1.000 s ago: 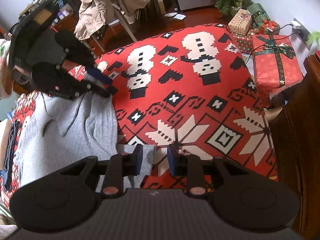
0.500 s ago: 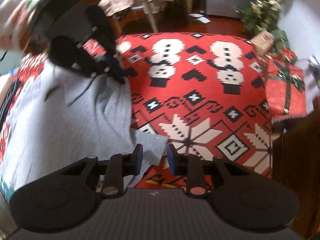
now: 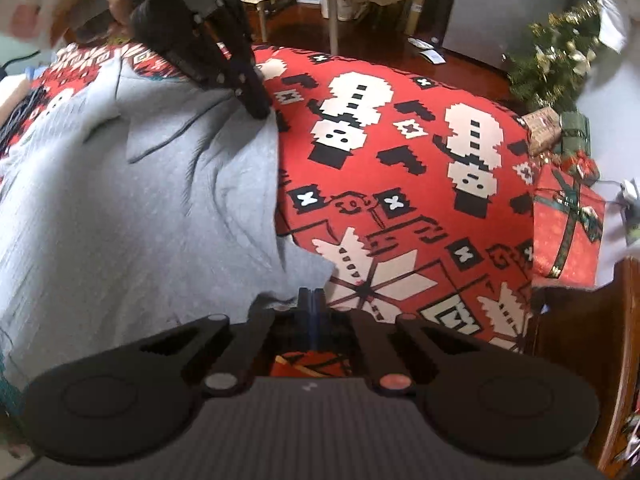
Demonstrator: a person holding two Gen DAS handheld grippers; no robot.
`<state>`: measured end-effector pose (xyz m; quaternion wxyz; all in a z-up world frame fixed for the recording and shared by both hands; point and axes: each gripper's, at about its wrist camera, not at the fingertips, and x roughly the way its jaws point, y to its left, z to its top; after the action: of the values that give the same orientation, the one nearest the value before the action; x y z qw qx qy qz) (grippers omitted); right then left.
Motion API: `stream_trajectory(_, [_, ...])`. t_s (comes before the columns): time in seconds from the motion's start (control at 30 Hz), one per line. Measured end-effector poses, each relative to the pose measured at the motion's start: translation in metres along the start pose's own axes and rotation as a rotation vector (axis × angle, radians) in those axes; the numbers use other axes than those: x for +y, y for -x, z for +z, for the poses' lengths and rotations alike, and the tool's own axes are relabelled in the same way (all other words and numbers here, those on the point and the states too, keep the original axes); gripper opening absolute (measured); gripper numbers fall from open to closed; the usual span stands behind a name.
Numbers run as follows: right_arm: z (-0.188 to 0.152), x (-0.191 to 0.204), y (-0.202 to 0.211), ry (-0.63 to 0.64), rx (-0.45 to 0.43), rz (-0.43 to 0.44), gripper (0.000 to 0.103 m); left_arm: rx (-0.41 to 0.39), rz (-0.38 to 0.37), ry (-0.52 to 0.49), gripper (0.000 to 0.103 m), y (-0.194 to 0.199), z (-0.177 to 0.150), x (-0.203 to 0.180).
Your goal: Fold clothes
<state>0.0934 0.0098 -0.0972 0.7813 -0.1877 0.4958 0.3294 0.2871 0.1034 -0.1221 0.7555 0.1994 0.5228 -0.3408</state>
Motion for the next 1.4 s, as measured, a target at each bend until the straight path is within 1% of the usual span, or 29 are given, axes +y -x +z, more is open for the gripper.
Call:
stream_trajectory(0.07, [-0.001, 0.007, 0.001, 0.066, -0.001, -0.015, 0.009, -0.002, 0.003, 0.005, 0.004, 0.0, -0.001, 0.002])
stream_trajectory(0.17, [0.0, 0.016, -0.003, 0.142, 0.003, -0.049, 0.013, -0.001, 0.006, 0.001, 0.004, 0.0, -0.001, 0.002])
stream_trajectory(0.2, [0.001, 0.017, -0.005, 0.147, 0.0, -0.062, 0.014, -0.002, 0.008, 0.0, 0.004, -0.001, -0.001, 0.002])
stream_trajectory(0.23, [0.002, 0.017, -0.007, 0.148, -0.003, -0.072, 0.017, -0.003, 0.007, 0.001, 0.004, -0.001, -0.001, 0.002])
stream_trajectory(0.27, [0.004, 0.014, -0.008, 0.128, -0.008, -0.074, 0.022, -0.003, 0.006, 0.002, 0.004, -0.001, -0.001, 0.002])
stream_trajectory(0.33, [0.009, 0.005, -0.01, 0.072, -0.03, -0.068, 0.025, -0.003, 0.005, 0.003, 0.004, -0.002, -0.001, 0.002])
stream_trajectory(0.37, [0.011, 0.001, -0.01, 0.052, -0.039, -0.064, 0.026, -0.002, 0.004, 0.001, 0.004, -0.002, -0.001, 0.002])
stream_trajectory(0.43, [0.014, -0.001, -0.012, 0.071, -0.047, -0.059, 0.027, -0.001, 0.0, 0.004, 0.004, -0.002, -0.001, 0.003])
stream_trajectory(0.47, [0.016, 0.0, -0.013, 0.102, -0.041, -0.053, 0.027, 0.0, -0.002, 0.006, 0.004, -0.003, -0.002, 0.004])
stream_trajectory(0.5, [0.017, 0.001, -0.015, 0.13, -0.034, -0.047, 0.023, -0.002, -0.001, 0.005, 0.004, -0.002, -0.001, 0.004])
stream_trajectory(0.53, [0.018, 0.002, -0.017, 0.151, -0.018, -0.037, 0.002, -0.004, 0.0, 0.004, 0.004, -0.002, -0.001, 0.004])
stream_trajectory(0.57, [0.019, 0.002, -0.018, 0.165, -0.006, -0.028, 0.002, -0.007, 0.002, 0.004, 0.004, -0.002, -0.001, 0.004])
stream_trajectory(0.6, [0.021, -0.001, -0.017, 0.145, -0.008, -0.019, 0.002, -0.018, 0.01, 0.012, 0.004, -0.001, 0.0, 0.004])
stream_trajectory(0.63, [0.023, -0.009, -0.015, 0.09, -0.017, -0.005, 0.001, -0.029, 0.015, 0.025, 0.004, 0.001, 0.001, 0.006])
stream_trajectory(0.77, [0.022, -0.055, -0.004, -0.231, -0.07, 0.008, 0.001, -0.061, 0.033, 0.079, 0.004, 0.001, 0.008, 0.012])
stream_trajectory(0.83, [0.021, -0.078, -0.006, -0.374, -0.049, 0.016, 0.001, -0.07, 0.044, 0.081, 0.004, -0.002, 0.012, 0.011])
stream_trajectory(0.93, [0.015, -0.099, -0.015, -0.521, -0.001, 0.017, 0.001, -0.08, 0.061, 0.068, 0.004, -0.007, 0.019, 0.008])
stream_trajectory(1.0, [0.01, -0.106, -0.021, -0.599, 0.024, 0.017, 0.001, -0.079, 0.083, 0.055, 0.004, -0.011, 0.021, 0.006])
stream_trajectory(1.1, [0.007, -0.108, -0.028, -0.677, 0.05, -0.005, 0.001, -0.067, 0.126, 0.032, 0.004, -0.018, 0.022, 0.0])
stream_trajectory(1.17, [0.007, -0.107, -0.03, -0.707, 0.044, -0.023, 0.002, -0.066, 0.161, 0.015, 0.004, -0.02, 0.022, -0.006])
stream_trajectory(1.2, [0.008, -0.106, -0.031, -0.702, 0.043, -0.035, 0.002, -0.067, 0.175, 0.013, 0.005, -0.02, 0.022, -0.008])
stream_trajectory(1.27, [0.009, -0.103, -0.031, -0.691, 0.039, -0.06, 0.004, -0.074, 0.194, 0.022, 0.009, -0.019, 0.022, -0.01])
stream_trajectory(1.3, [0.009, -0.101, -0.028, -0.686, 0.035, -0.086, 0.006, -0.087, 0.194, 0.039, 0.013, -0.017, 0.022, -0.01])
stream_trajectory(1.33, [0.008, -0.1, -0.025, -0.685, 0.03, -0.108, 0.014, -0.099, 0.194, 0.057, 0.025, -0.015, 0.021, -0.01])
stream_trajectory(1.4, [0.003, -0.1, -0.014, -0.71, 0.004, -0.127, 0.015, -0.131, 0.209, 0.097, 0.04, -0.009, 0.02, -0.011])
